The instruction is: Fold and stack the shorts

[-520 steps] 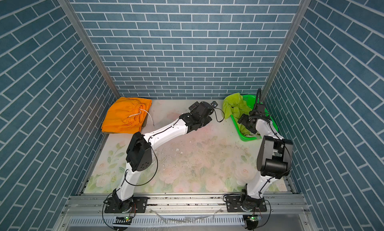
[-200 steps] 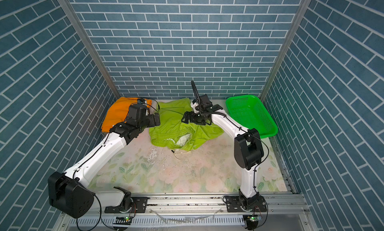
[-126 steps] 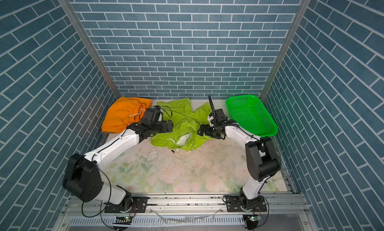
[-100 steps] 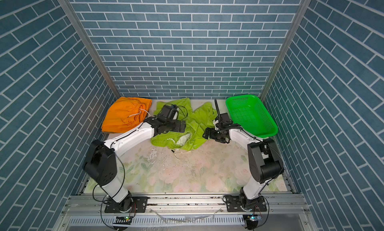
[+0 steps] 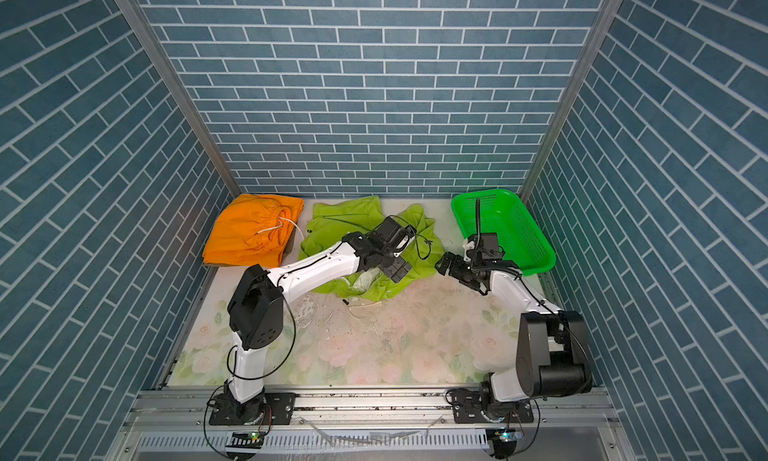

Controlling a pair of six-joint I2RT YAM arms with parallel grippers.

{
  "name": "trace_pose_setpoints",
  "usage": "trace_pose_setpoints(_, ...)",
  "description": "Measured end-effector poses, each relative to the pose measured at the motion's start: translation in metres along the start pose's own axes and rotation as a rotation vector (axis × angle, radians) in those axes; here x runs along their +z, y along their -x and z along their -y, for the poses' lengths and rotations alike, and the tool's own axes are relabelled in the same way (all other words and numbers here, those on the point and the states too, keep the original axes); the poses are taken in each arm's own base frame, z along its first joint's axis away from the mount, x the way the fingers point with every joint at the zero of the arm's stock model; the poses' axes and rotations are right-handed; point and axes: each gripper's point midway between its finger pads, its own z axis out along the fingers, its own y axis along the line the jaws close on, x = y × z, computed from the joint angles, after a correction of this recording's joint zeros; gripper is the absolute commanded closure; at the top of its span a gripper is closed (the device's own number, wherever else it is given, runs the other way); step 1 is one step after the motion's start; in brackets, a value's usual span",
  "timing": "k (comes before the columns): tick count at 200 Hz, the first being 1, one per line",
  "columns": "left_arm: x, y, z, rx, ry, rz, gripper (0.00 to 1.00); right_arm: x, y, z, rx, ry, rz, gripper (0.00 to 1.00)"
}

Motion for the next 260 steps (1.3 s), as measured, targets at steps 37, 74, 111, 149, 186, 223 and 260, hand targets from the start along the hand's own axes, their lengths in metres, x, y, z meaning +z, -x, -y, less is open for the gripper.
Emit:
trace_pose_setpoints(37,0.009,-0.023,-0.003,0.099,0.029,-0.107,0.11,0.002,-0.006,0.004,0.030,0.021,-0.013,0.01)
trace_pose_setpoints(74,0.021,-0.040,-0.003,0.159,0.044,-0.180,0.56,0.002,-0.001,-0.002,0.031,0.050,0.004,0.01)
trace_pose_setpoints(111,0.024,-0.053,-0.001,0.190,0.034,-0.241,1.00,0.002,0.006,0.001,0.028,0.019,0.016,0.01)
trace_pose_setpoints(149,0.004,-0.063,-0.011,0.206,0.076,-0.251,1.00,0.009,0.034,-0.012,-0.066,-0.054,0.055,0.01)
trace_pose_setpoints(186,-0.043,-0.066,-0.036,0.177,0.151,-0.204,1.00,0.034,0.042,-0.053,-0.293,-0.136,0.052,0.01)
trace_pose_setpoints(223,-0.065,-0.077,-0.052,0.122,0.174,-0.185,0.98,0.073,0.036,-0.078,-0.445,-0.184,0.004,0.04)
trace_pose_setpoints(260,-0.056,-0.090,-0.051,0.055,0.136,-0.200,0.82,0.104,0.028,-0.074,-0.499,-0.245,-0.057,0.12)
